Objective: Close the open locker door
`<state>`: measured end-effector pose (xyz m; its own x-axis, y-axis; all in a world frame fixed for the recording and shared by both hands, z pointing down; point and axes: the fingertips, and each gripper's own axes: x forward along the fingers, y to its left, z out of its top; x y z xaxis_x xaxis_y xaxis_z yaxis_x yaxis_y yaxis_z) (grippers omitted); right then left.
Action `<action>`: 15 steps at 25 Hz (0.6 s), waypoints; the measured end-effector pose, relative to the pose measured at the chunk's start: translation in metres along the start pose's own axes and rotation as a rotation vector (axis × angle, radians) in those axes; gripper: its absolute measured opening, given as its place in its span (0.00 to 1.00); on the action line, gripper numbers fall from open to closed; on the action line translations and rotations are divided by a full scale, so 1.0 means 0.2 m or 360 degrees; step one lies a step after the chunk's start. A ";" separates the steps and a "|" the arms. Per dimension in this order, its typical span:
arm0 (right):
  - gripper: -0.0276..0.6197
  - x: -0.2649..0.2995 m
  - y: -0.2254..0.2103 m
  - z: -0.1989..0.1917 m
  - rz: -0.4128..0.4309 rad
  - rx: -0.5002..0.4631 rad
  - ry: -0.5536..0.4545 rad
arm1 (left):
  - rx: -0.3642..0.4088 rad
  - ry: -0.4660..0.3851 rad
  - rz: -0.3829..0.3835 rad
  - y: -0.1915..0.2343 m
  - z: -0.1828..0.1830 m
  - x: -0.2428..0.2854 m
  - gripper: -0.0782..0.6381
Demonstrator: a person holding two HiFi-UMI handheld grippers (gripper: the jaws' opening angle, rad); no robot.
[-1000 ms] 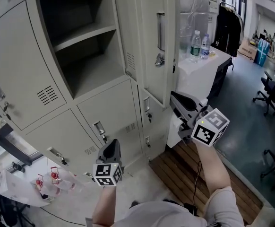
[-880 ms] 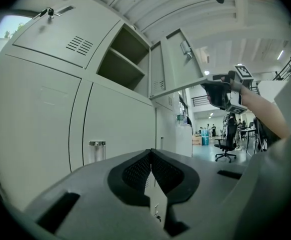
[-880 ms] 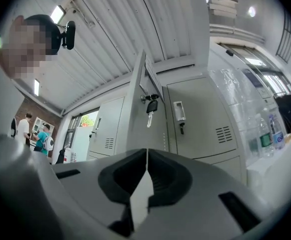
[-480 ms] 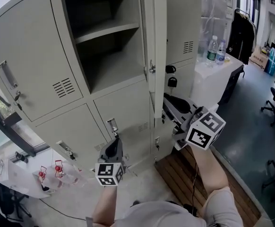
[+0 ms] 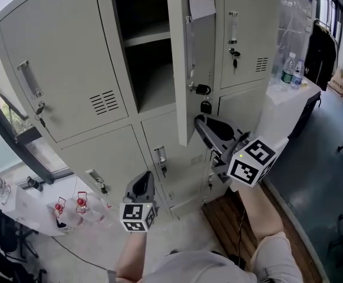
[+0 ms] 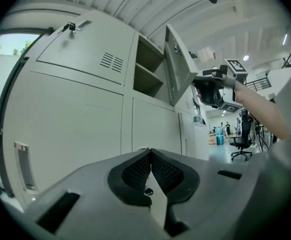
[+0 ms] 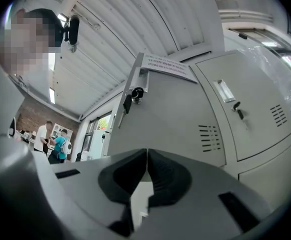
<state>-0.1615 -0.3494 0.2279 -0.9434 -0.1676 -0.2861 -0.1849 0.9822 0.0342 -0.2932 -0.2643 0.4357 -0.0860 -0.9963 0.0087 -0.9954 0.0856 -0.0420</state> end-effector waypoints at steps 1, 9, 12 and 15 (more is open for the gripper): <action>0.07 0.03 0.01 -0.01 0.0010 0.0000 -0.0001 | 0.0004 -0.0004 0.0019 0.03 0.01 -0.01 0.12; 0.07 0.27 0.08 -0.09 0.0084 -0.0005 0.0014 | 0.0030 -0.0050 0.0201 0.30 0.06 -0.15 0.12; 0.07 0.36 0.10 -0.12 0.0114 0.0010 0.0026 | 0.0005 -0.0070 0.0243 0.37 0.08 -0.21 0.12; 0.07 0.45 0.09 -0.16 0.0120 0.0032 0.0043 | 0.0015 -0.0076 0.0286 0.43 0.10 -0.25 0.12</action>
<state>-0.2590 -0.3490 0.2333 -0.9615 -0.0949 -0.2578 -0.1075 0.9936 0.0353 -0.3739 -0.2068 0.4110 -0.2603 -0.9644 -0.0472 -0.9638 0.2624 -0.0478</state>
